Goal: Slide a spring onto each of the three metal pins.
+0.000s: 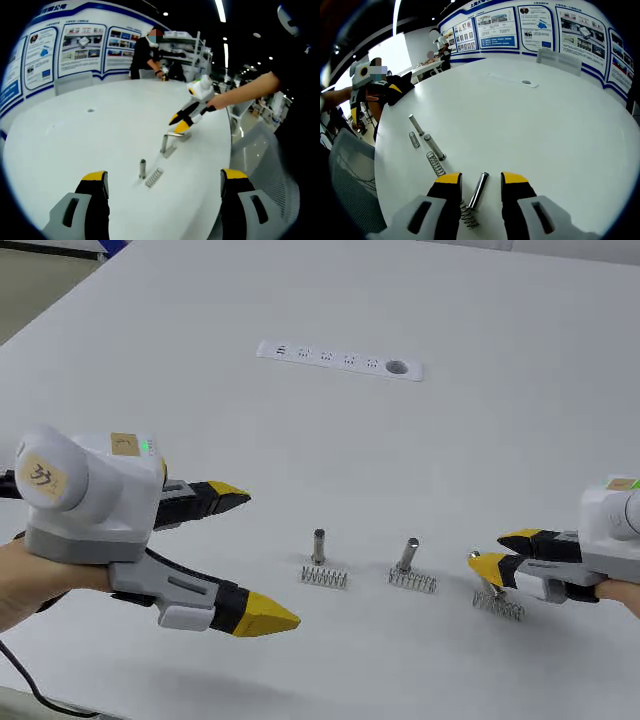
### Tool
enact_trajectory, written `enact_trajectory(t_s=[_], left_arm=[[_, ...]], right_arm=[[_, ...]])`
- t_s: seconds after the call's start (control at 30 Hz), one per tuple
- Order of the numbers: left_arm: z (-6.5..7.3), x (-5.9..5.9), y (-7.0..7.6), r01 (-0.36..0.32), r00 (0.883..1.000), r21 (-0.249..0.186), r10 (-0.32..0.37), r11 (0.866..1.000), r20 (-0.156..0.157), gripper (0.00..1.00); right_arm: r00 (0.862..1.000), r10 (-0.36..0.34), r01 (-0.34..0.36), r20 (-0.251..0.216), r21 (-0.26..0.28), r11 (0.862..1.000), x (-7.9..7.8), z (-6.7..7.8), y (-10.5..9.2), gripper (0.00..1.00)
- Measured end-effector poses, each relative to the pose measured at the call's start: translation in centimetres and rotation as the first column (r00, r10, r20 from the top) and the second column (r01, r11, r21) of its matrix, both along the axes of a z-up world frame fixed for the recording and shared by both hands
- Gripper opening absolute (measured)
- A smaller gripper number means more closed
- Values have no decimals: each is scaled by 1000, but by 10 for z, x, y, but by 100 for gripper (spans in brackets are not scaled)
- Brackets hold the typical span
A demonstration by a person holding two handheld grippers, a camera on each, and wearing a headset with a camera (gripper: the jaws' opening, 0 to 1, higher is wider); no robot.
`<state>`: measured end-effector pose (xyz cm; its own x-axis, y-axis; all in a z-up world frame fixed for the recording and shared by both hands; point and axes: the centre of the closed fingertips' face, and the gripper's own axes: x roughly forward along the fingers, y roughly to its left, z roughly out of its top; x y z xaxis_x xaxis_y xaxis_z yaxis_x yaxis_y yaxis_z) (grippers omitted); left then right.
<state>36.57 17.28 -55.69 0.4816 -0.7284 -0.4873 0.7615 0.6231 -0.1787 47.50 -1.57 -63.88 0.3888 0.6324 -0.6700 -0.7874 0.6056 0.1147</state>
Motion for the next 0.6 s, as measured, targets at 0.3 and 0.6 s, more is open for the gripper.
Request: enact_trajectory(t_s=[0.3, 0.6], left_arm=[[-4, 2, -2, -1, 1000, -2, 1, 1000, -8, 94], [-3, 1, 2, -17, 1000, -8, 17, 1000, -6, 94]], right_arm=[[1000, 6, -7, -16, -33, 999, 1, -11, 4, 28], [999, -23, 20, -43, -67, 998, 3, -19, 4, 21]])
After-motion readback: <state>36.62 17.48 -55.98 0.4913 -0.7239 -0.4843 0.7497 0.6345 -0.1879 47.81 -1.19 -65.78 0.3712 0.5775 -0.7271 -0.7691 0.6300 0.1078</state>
